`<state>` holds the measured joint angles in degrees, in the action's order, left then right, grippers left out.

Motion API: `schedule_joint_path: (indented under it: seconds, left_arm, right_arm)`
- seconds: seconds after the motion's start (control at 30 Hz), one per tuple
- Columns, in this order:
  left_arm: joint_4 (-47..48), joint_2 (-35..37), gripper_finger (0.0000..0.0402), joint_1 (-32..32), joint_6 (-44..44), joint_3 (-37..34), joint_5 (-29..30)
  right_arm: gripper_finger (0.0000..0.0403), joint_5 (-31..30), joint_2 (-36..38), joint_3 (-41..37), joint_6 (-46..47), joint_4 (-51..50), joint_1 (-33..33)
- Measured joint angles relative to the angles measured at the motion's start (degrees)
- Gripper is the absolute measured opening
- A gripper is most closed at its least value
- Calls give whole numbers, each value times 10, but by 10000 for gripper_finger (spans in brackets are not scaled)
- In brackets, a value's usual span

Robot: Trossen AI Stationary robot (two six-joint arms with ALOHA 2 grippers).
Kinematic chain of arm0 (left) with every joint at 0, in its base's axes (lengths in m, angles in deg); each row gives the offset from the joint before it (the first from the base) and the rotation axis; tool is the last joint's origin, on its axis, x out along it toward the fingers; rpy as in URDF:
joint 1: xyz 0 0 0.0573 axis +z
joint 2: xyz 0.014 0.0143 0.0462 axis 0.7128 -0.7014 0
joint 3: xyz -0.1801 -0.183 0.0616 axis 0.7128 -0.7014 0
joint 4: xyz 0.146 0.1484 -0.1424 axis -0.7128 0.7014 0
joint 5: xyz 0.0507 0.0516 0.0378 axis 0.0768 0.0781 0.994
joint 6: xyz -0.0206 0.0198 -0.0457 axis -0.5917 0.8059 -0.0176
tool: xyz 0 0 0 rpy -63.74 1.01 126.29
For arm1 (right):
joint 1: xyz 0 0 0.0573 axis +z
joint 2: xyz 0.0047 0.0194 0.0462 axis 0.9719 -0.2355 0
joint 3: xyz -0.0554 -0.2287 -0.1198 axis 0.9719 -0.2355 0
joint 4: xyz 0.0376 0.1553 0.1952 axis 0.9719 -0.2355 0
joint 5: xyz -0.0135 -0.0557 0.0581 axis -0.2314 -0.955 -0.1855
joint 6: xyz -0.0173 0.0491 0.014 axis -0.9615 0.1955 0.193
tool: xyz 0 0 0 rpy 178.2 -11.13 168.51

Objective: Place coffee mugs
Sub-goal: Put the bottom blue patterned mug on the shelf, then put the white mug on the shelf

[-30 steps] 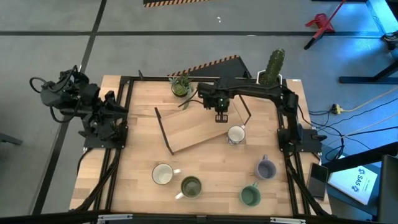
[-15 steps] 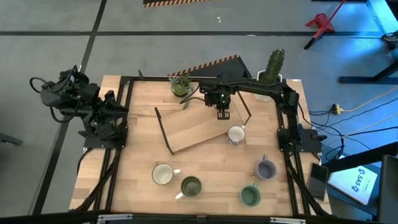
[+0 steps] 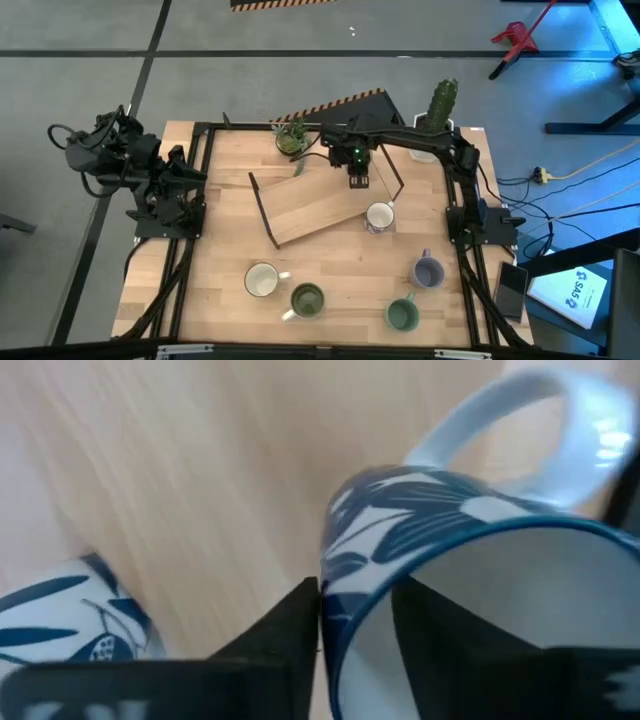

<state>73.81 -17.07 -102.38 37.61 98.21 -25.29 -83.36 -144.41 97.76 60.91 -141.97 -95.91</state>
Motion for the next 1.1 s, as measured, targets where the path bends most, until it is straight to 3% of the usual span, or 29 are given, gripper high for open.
schedule_joint_path:
  seconds: [0.2,0.4,0.63,0.9,1.1]
  left_arm:
    - [0,0,112,0,-1,0,0]
    - [0,0,112,0,-2,0,0]
    - [0,0,112,0,-1,0,0]
    - [0,0,112,0,-1,0,-2]
    - [0,0,112,0,-2,0,-33]
  right_arm:
    - [170,-8,1,60,1,-13,4]
    - [181,-10,2,121,17,-65,25]
    - [181,44,2,187,19,-65,143]
    - [182,37,1,145,108,99,321]
    - [182,6,-1,56,188,281,395]
